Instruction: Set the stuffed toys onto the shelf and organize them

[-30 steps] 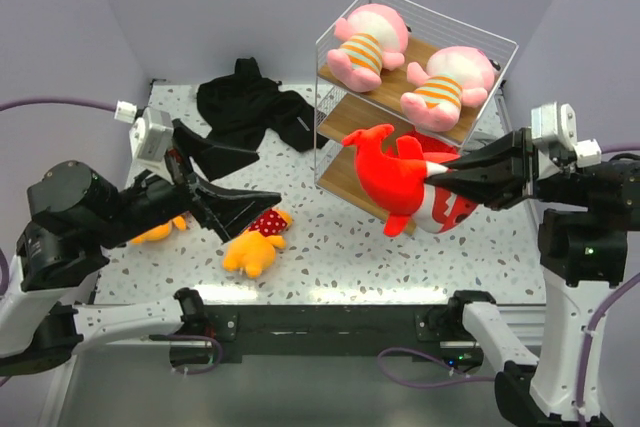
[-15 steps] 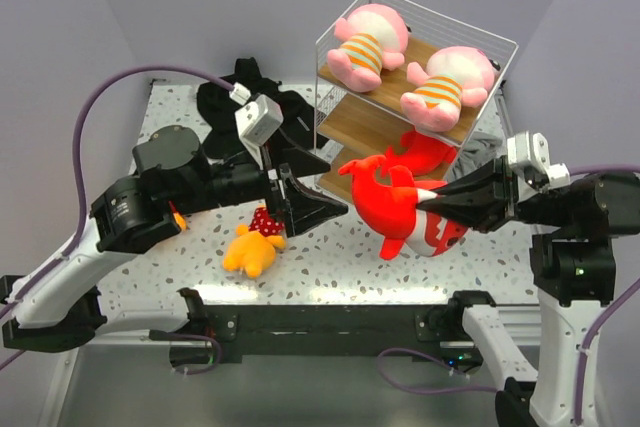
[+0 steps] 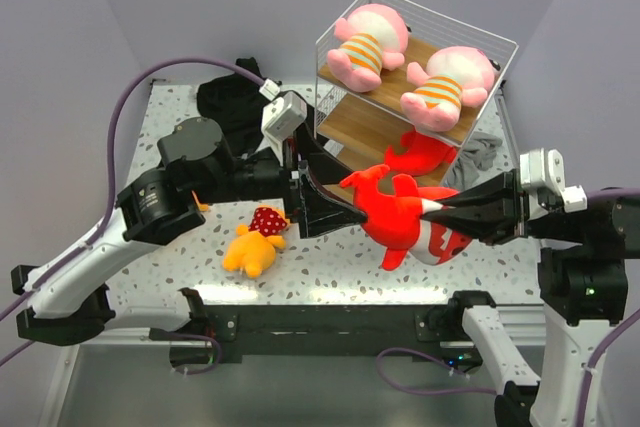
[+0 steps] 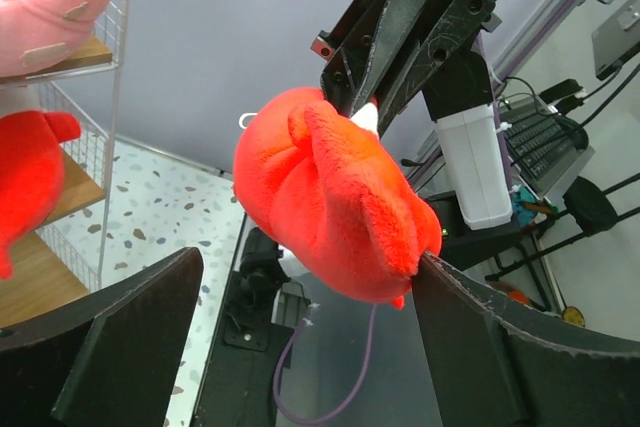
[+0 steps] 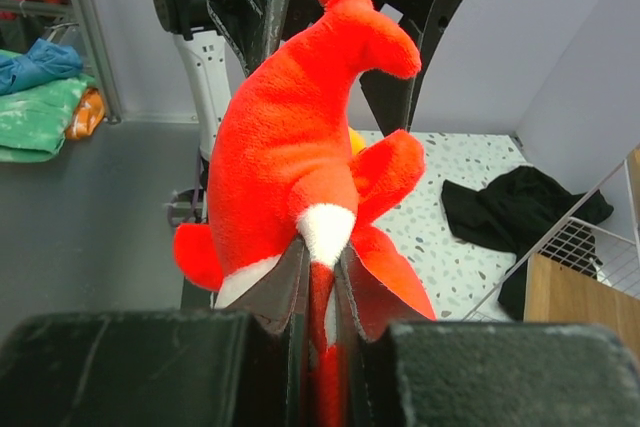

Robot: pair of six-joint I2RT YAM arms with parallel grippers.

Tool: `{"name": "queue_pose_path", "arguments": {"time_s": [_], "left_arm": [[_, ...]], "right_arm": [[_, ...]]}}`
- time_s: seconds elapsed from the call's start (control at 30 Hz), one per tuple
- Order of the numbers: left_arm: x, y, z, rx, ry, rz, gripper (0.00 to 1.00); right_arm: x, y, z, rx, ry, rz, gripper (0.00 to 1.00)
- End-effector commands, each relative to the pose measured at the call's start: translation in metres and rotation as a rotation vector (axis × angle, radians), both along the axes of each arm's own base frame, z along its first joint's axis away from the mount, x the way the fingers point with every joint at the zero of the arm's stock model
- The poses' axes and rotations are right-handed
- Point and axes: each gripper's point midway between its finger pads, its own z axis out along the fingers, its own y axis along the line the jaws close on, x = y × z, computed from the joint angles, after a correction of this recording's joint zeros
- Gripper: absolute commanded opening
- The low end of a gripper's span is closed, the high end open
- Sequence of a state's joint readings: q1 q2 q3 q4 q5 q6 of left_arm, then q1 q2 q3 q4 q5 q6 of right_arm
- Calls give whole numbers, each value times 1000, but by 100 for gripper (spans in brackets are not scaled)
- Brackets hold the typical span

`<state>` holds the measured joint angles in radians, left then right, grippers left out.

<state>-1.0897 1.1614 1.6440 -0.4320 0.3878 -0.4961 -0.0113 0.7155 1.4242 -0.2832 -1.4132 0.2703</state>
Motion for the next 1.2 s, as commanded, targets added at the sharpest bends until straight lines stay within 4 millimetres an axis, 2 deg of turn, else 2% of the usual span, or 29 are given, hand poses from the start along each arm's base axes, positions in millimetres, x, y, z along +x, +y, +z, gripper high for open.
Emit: {"name": "queue_pose_path", "arguments": {"time_s": [0.0,0.27,0.4,0.47,0.5,0.53,0.57,0.6,0.67,0.7,0.73,0.77,0.8,0.83,0.87,0.9,0.93,0.97,1.0,1.03,1.07,1.1,1.13,1.17], "left_arm": [[-14,1,28,-87,-5,-66,88],[-22,-4,36,-95,-3,-126,89],[-19,-3,35,-86,-3,-105,90],[-16,-5,32,-77,-7,-95,84],[-14,-6,30,-68,-5,-88,80],[-13,-8,28,-63,-5,-87,65],[-12,-9,27,-60,-3,-82,57],[-10,-11,26,-60,-3,-80,38],[-5,-13,24,-59,3,-59,20],[-3,-14,23,-57,7,-44,0],[-1,-13,23,-61,12,-28,0],[6,-14,17,-50,22,4,0],[6,-10,19,-64,19,16,0],[6,-8,19,-71,25,26,0],[13,-8,13,-66,36,64,0],[12,0,20,-96,32,82,0],[13,5,22,-113,45,101,0],[20,7,13,-107,63,147,0],[19,18,20,-139,61,169,0],[20,24,20,-152,74,194,0],[27,27,12,-148,90,239,0],[25,38,17,-176,89,256,0],[27,42,12,-176,106,278,0],[32,48,12,-187,115,318,0]], "right_arm": [[-2,0,10,11,7,-9,0],[6,0,10,20,33,-23,0],[11,0,10,22,42,-29,0],[13,0,11,25,50,-33,0],[16,-1,11,27,59,-37,0],[17,0,11,27,67,-35,0],[18,0,11,28,71,-35,0],[20,0,11,30,79,-39,0],[27,-1,10,33,100,-42,0],[29,-1,10,36,114,-46,0],[32,-1,11,38,121,-51,0],[35,-1,11,42,127,-56,4],[37,-1,11,43,139,-56,10],[41,-1,11,44,150,-57,25],[44,-1,12,49,154,-66,34],[46,-1,13,52,156,-71,49],[48,-1,15,55,154,-76,55],[52,-1,19,67,171,-76,60],[54,-1,23,79,180,-80,70],[54,-1,30,91,177,-80,75],[58,-1,36,107,197,-86,80],[64,-2,44,134,198,-119,83],[64,-2,54,154,192,-128,87],[72,-2,65,190,218,-131,88]]}}
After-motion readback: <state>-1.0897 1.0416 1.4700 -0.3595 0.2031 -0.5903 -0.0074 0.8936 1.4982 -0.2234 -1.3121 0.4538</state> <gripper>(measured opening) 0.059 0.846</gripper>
